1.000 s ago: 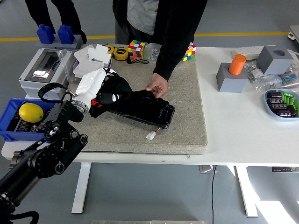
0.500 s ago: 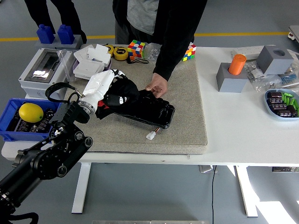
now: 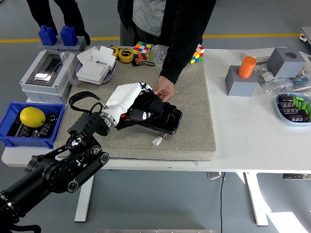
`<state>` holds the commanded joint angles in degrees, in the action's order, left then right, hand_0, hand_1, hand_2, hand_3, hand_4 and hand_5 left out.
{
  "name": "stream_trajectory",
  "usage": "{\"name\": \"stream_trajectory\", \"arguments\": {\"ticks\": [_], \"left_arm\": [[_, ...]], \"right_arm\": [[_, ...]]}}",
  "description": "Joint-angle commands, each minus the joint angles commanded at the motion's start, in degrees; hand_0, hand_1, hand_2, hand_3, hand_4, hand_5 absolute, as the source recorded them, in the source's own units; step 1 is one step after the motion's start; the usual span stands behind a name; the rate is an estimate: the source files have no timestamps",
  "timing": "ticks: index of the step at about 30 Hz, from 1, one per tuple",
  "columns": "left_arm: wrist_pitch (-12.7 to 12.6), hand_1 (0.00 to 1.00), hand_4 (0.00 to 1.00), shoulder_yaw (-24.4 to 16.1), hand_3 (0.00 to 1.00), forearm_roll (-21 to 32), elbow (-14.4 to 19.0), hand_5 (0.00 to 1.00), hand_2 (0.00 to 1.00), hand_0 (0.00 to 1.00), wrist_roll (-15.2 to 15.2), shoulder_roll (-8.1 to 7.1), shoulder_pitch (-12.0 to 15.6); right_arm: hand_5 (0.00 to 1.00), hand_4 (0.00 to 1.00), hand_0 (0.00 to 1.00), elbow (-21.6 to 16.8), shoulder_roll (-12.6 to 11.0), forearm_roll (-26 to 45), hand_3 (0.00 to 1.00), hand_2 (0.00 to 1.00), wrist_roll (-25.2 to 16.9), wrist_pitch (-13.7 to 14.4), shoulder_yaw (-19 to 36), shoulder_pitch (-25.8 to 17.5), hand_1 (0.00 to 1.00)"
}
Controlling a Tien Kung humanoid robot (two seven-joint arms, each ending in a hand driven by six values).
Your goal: Pick the rag up,wipe the panel,place it on the desk
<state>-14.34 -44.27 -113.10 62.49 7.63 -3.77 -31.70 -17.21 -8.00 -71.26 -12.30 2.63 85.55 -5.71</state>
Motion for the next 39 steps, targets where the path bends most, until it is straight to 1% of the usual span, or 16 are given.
{"name": "stream_trajectory", "arguments": {"ticks": [5, 8, 13, 17, 21, 25, 31, 35, 39], "left_arm": [[-0.1, 0.381, 0.743, 3.4, 0.56, 1.0, 0.3, 0.002, 0.464, 0.283, 0.0, 0.6, -0.7], [-0.3, 0.38, 0.743, 5.0, 0.56, 1.3, 0.5, 0.002, 0.463, 0.282, -0.1, 1.29, -1.0], [-0.5, 0.38, 0.743, 6.3, 0.56, 1.6, 0.7, 0.002, 0.463, 0.282, -0.3, 2.45, -1.6], [-0.5, 0.377, 0.746, 6.7, 0.56, 1.7, 0.1, 0.002, 0.463, 0.28, -0.4, 2.91, -2.1], [-0.7, 0.376, 0.748, 6.2, 0.56, 1.6, -0.7, 0.002, 0.462, 0.279, -0.6, 2.7, -2.0], [-1.0, 0.376, 0.748, 4.8, 0.56, 1.3, -1.5, 0.002, 0.462, 0.279, -0.9, 2.25, -1.9], [-1.8, 0.374, 0.749, 2.9, 0.56, 0.9, -1.9, 0.002, 0.461, 0.278, -1.3, 1.2, -1.3], [-1.9, 0.372, 0.75, 1.1, 0.56, 0.4, -3.0, 0.002, 0.461, 0.277, -1.4, 0.82, -1.0], [-2.6, 0.371, 0.751, -1.1, 0.56, 0.1, -4.2, 0.002, 0.461, 0.274, -2.0, 0.31, -0.6]], "right_arm": [[0.347, 0.871, 0.59, -0.1, 0.0, 0.2, 0.525, 0.525, 0.0, 0.0, -0.3, 0.0, 0.597], [0.347, 0.872, 0.59, -0.2, 0.0, 0.2, 0.525, 0.525, 0.0, 0.0, -0.3, 0.1, 0.598], [0.347, 0.872, 0.59, -0.2, 0.0, 0.3, 0.525, 0.525, 0.0, 0.0, -0.5, 0.0, 0.598], [0.347, 0.872, 0.59, -0.1, -0.1, 0.3, 0.525, 0.525, 0.0, 0.0, -0.7, 0.0, 0.598], [0.347, 0.873, 0.59, -0.1, -0.1, 0.3, 0.524, 0.525, 0.0, 0.0, -0.8, -0.1, 0.598], [0.347, 0.873, 0.59, -0.1, -0.1, 0.2, 0.524, 0.525, 0.0, 0.0, -0.6, -0.2, 0.598], [0.346, 0.873, 0.59, -0.1, 0.0, 0.0, 0.524, 0.525, 0.0, 0.0, -0.4, -0.3, 0.598], [0.346, 0.873, 0.59, -0.2, 0.0, 0.1, 0.525, 0.525, -0.1, 0.0, -0.7, -0.4, 0.597], [0.347, 0.873, 0.59, -0.2, -0.1, 0.2, 0.525, 0.525, -0.1, 0.1, -0.9, -0.4, 0.598]]}}
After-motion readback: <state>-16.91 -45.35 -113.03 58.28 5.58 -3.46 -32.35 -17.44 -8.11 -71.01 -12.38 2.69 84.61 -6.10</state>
